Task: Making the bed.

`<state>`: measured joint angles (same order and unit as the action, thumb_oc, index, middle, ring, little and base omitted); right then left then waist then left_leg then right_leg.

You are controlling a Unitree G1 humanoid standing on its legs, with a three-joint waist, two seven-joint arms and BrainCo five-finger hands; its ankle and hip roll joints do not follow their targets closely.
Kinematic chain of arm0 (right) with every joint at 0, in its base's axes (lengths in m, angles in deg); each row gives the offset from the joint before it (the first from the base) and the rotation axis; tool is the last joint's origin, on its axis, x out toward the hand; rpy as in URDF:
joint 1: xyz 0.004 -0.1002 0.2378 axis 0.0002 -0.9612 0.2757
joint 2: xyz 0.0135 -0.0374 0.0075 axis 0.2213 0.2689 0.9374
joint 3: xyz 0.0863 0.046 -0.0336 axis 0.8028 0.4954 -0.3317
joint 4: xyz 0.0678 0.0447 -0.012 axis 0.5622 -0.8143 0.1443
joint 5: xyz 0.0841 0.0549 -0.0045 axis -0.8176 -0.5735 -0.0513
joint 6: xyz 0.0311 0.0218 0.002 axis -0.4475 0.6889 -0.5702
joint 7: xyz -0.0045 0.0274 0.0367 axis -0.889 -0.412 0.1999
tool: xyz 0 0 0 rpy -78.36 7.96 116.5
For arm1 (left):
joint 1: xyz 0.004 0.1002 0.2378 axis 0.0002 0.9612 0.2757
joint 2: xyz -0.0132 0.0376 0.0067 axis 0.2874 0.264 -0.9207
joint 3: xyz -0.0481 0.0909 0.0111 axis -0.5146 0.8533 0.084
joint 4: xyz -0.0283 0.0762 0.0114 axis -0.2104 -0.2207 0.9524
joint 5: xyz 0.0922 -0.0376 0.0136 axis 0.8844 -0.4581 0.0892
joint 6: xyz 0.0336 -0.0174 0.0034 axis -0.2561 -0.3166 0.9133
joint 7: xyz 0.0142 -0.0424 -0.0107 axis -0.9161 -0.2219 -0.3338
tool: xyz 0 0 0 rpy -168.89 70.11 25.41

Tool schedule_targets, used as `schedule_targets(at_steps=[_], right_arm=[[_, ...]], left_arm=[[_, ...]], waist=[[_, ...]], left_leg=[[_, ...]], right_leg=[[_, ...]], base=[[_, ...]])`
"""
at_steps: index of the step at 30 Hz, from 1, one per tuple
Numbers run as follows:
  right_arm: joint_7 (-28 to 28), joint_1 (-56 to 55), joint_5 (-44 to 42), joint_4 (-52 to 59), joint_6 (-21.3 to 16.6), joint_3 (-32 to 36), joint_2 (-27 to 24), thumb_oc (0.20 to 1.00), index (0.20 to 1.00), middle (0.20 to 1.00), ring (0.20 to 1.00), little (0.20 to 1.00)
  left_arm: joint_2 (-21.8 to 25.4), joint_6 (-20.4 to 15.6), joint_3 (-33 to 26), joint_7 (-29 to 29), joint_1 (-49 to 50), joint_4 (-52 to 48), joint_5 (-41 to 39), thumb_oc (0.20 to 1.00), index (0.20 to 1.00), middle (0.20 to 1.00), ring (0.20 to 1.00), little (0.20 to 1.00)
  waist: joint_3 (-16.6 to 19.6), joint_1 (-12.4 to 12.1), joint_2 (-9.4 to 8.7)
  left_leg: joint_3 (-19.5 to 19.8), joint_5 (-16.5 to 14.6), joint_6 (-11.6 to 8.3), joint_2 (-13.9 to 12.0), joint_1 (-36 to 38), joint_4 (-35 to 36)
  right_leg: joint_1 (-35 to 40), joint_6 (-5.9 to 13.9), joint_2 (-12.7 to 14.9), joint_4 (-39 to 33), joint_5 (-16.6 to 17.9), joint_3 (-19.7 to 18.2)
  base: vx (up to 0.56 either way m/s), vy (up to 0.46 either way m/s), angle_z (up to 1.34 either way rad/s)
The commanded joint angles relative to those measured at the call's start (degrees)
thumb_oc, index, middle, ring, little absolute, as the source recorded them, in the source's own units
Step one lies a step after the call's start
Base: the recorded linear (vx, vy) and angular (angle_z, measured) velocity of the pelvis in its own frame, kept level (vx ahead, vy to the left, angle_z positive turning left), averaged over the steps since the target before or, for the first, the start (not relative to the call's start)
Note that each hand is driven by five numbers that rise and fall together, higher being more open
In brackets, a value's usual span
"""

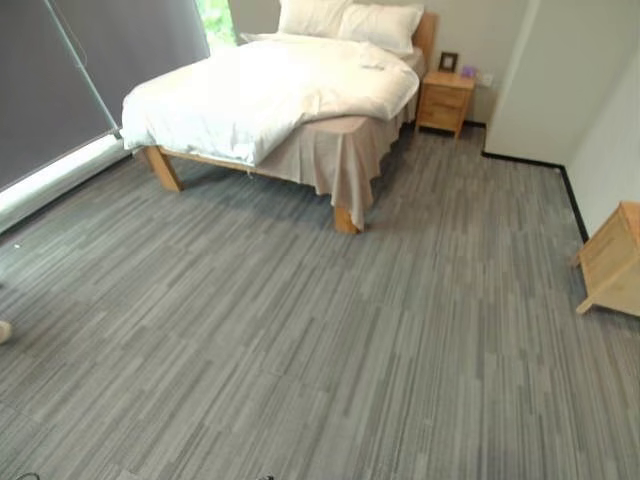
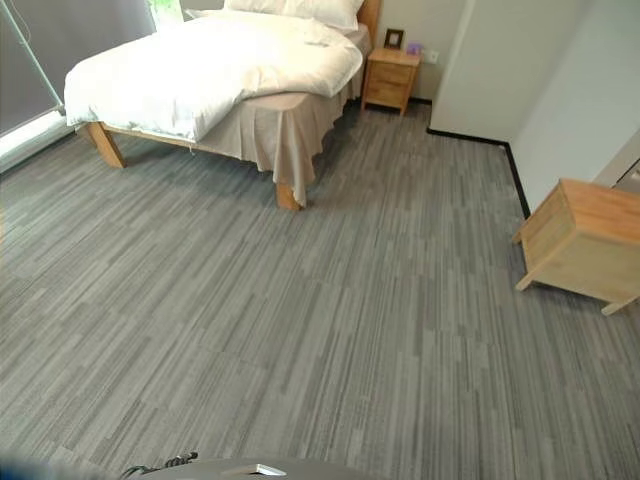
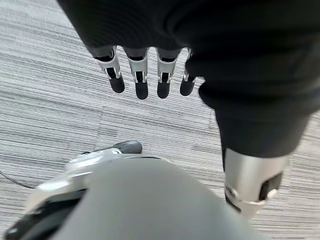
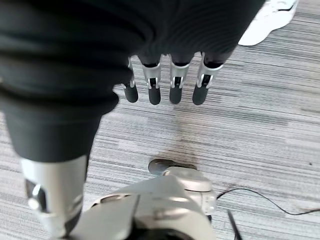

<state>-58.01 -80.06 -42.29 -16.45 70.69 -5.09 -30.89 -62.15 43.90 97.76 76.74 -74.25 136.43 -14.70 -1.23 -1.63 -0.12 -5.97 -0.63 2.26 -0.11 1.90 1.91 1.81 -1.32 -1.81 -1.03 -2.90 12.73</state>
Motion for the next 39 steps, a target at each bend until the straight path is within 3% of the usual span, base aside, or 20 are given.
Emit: schedule_targets(at_steps=[1, 8, 12, 13, 14, 19, 20, 21, 22, 23, 24, 25, 28, 32, 39], right_arm=[[-0.79, 2.92, 2.05, -0.99, -0.97, -2.66, 0.88, 1.000, 1.000, 1.000, 1.000, 1.000], [-0.99, 3.46, 1.26, -1.06, -1.16, -2.55, 1.07, 1.000, 1.000, 1.000, 1.000, 1.000], [-0.82, 4.08, -6.14, -1.52, -1.38, 0.90, 0.59, 1.000, 1.000, 1.000, 1.000, 1.000], [-1.02, 5.38, -15.48, 0.39, -2.52, 4.60, 0.05, 1.000, 1.000, 1.000, 1.000, 1.000], [-1.10, 6.43, -17.35, 2.25, -3.02, 4.82, -0.33, 1.000, 1.000, 1.000, 1.000, 1.000], [-2.92, 9.28, -17.21, 12.64, -4.12, 3.12, -2.28, 1.000, 1.000, 1.000, 1.000, 1.000], [-5.20, 9.31, -18.42, 24.61, -4.71, 3.38, -4.02, 1.000, 1.000, 1.000, 1.000, 1.000], [-5.26, 9.22, -18.39, 24.72, -4.66, 3.38, -3.99, 1.000, 1.000, 1.000, 1.000, 1.000], [-5.21, 8.28, -19.30, 31.13, -4.51, 3.56, -4.93, 1.000, 1.000, 1.000, 1.000, 1.000], [-5.22, 8.28, -19.30, 31.14, -4.51, 3.56, -4.92, 1.000, 1.000, 1.000, 1.000, 1.000], [-6.53, 4.25, -10.79, 47.98, -3.94, 3.64, -8.07, 1.000, 1.000, 1.000, 1.000, 1.000], [-7.18, 3.36, -8.27, 52.35, -3.82, 3.78, -8.56, 1.000, 1.000, 1.000, 1.000, 1.000], [-6.93, 1.98, -4.66, 56.92, -4.05, 3.83, -8.31, 1.000, 1.000, 1.000, 1.000, 1.000], [-5.96, -0.59, -7.53, 61.96, -4.33, 3.73, -5.79, 1.000, 1.000, 1.000, 1.000, 1.000], [-4.77, -1.83, -7.50, 66.32, -4.09, 1.87, -4.39, 1.000, 1.000, 1.000, 1.000, 1.000]], left_arm=[[-2.84, -1.34, -0.61, -0.03, -4.22, 2.90, 0.96, 1.000, 1.000, 1.000, 1.000, 1.000], [-2.83, -1.29, -1.08, -0.33, -4.22, 3.46, -0.25, 1.000, 1.000, 1.000, 1.000, 1.000], [-2.56, -1.24, -2.60, -1.11, -4.39, 4.03, -3.35, 1.000, 1.000, 1.000, 1.000, 1.000], [-1.90, -1.51, -3.71, -0.21, -5.37, 3.35, -6.64, 1.000, 1.000, 1.000, 1.000, 1.000], [-1.45, -1.50, -3.41, 0.45, -6.62, 2.60, -7.36, 1.000, 1.000, 1.000, 1.000, 1.000], [0.11, -1.32, -0.51, 0.76, -11.68, -1.86, -11.77, 1.000, 1.000, 1.000, 1.000, 1.000], [2.02, -1.59, -0.04, 1.98, -12.84, -13.07, -18.72, 1.000, 1.000, 1.000, 1.000, 1.000], [2.05, -1.53, -0.01, 2.02, -12.75, -13.18, -18.73, 1.000, 1.000, 1.000, 1.000, 1.000], [3.97, -2.13, 0.58, 3.02, -11.72, -25.13, -20.98, 1.000, 1.000, 1.000, 1.000, 1.000], [3.98, -2.12, 0.58, 3.02, -11.71, -25.14, -20.98, 1.000, 1.000, 1.000, 1.000, 1.000], [9.71, -2.09, -0.22, 2.81, -5.96, -51.18, -22.21, 1.000, 1.000, 1.000, 1.000, 1.000], [10.52, -1.90, -0.77, 2.43, -4.07, -54.75, -22.83, 1.000, 1.000, 1.000, 1.000, 1.000], [11.25, -1.89, -1.41, 2.34, -2.46, -58.10, -17.28, 1.000, 1.000, 1.000, 1.000, 1.000], [10.07, -2.53, -3.63, 3.58, -0.96, -63.00, -15.73, 1.000, 1.000, 1.000, 1.000, 1.000], [7.94, -2.31, -5.18, 4.77, 1.18, -61.88, -15.85, 1.000, 1.000, 1.000, 1.000, 1.000]], waist=[[0.33, 0.88, -3.00], [0.65, 0.82, -2.96], [1.24, 0.94, -2.80], [1.47, 1.22, -2.58], [1.62, 1.42, -2.42], [1.79, 2.27, -1.57], [1.67, 2.51, -1.16], [1.71, 2.51, -1.17], [1.51, 2.44, -1.14], [1.58, 2.45, -1.16], [1.04, 2.06, -1.23], [0.90, 1.97, -1.34], [0.50, 1.67, -1.59], [-0.30, 1.38, -1.90], [-1.69, 1.11, -2.19]], left_leg=[[0.57, -2.36, -0.48, 3.61, 3.14, 3.09], [0.61, -2.58, -0.55, 3.67, 3.72, 3.09], [0.42, -3.01, -0.51, 3.61, 4.31, 3.09], [0.13, -3.18, -0.57, 3.62, 4.66, 3.09], [-0.06, -3.18, -0.62, 3.62, 4.75, 3.09], [-0.82, -3.15, -0.63, 3.55, 4.78, 3.09], [-0.94, -2.95, -0.58, 3.55, 4.54, 3.09], [-0.93, -2.95, -0.58, 3.55, 4.54, 3.09], [-0.78, -2.78, -0.58, 3.58, 4.44, 3.09], [-0.77, -2.75, -0.58, 3.59, 4.36, 3.09], [-0.31, -2.31, -0.44, 3.68, 3.82, 3.09], [-0.10, -2.30, -0.37, 3.72, 3.76, 3.09], [0.23, -2.53, -0.18, 3.89, 3.79, 3.09], [0.09, -2.76, -0.14, 3.82, 3.58, 3.09], [-0.17, -2.91, 0.12, 3.85, 2.85, 3.09]], right_leg=[[3.92, 4.74, 1.44, -3.97, 0.06, 0.56], [4.55, 4.67, 1.37, -3.97, -0.21, 0.61], [5.03, 4.65, 1.31, -3.97, -0.49, 0.37], [5.25, 4.69, 1.26, -3.97, -0.59, 0.12], [5.28, 4.70, 1.24, -3.97, -0.58, -0.01], [5.08, 4.82, 1.21, -3.97, -0.23, -0.77], [4.79, 4.86, 1.27, -3.97, 0.04, -0.80], [4.79, 4.87, 1.27, -3.97, 0.04, -0.79], [4.72, 4.98, 1.26, -3.97, 0.18, -0.67], [4.64, 4.98, 1.27, -3.97, 0.19, -0.66], [4.09, 5.17, 1.46, -3.97, 0.58, -0.21], [4.07, 5.22, 1.51, -3.97, 0.62, -0.15], [4.17, 5.35, 1.67, -3.97, 0.48, -0.03], [3.96, 5.32, 1.70, -3.97, 0.25, 0.07], [3.15, 5.43, 1.77, -3.97, 0.39, -0.20]], base=[[0.00, 0.000, 0.00], [0.00, 0.000, 0.00], [0.02, 0.007, -0.01], [0.02, 0.024, -0.03], [0.02, 0.035, -0.06], [-0.01, 0.032, -0.11], [-0.02, 0.022, -0.06], [-0.03, 0.028, -0.04], [-0.01, 0.005, -0.06], [-0.04, 0.021, -0.06], [-0.03, 0.019, 0.00], [-0.03, 0.020, 0.03], [0.00, 0.006, 0.01], [0.00, 0.000, 0.00], [0.03, 0.019, -0.01]])
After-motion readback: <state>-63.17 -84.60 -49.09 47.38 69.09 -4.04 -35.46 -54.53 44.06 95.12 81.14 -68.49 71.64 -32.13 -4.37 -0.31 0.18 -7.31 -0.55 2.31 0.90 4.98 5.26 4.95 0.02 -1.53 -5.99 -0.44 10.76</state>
